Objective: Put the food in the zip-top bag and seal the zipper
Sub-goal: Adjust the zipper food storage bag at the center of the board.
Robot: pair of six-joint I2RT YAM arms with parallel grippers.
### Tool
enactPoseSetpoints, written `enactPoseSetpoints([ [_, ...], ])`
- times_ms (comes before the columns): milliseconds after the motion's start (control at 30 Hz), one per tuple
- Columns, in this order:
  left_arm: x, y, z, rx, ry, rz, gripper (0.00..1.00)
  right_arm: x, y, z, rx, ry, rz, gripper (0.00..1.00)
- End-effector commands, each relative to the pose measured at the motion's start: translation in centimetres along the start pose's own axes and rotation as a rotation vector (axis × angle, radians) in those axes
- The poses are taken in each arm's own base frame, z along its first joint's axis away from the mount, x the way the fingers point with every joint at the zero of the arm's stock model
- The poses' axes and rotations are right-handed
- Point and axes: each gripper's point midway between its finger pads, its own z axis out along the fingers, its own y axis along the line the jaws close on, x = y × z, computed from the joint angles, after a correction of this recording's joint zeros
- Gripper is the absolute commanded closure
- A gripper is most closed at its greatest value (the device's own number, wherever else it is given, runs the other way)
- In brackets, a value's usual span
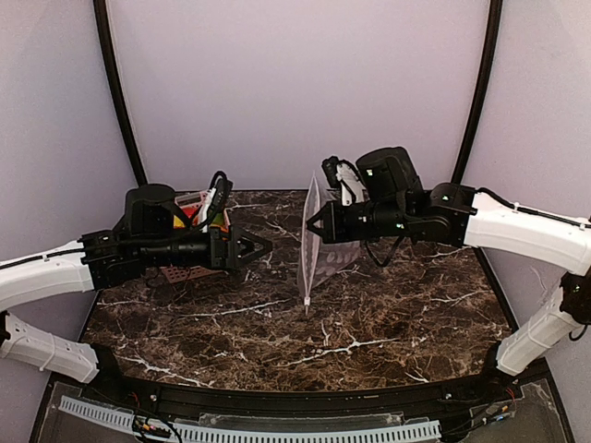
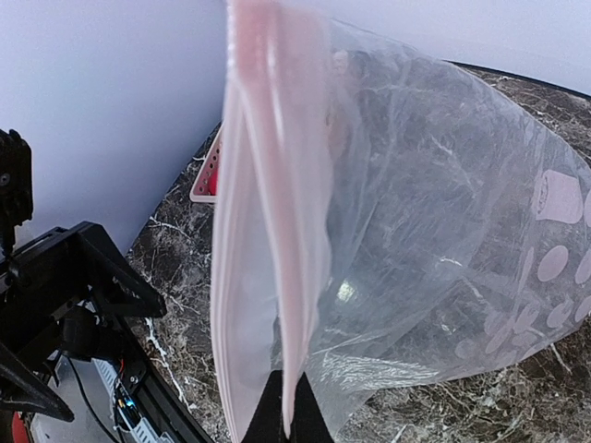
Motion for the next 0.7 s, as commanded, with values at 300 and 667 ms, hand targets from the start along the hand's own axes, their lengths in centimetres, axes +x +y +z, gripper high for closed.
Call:
enactPoseSetpoints([
  [300, 0.8, -2.4, 4.3, 0.096, -0.018, -0.046, 0.30, -1.1, 1.4, -0.5, -0.054, -0.038, -0.003, 1.00],
  [667, 0.4, -1.3, 6.5, 0.019, -0.042, -0.051, 0.38, -0.8, 1.4, -0.1, -0.061, -0.027, 0.005, 1.00],
])
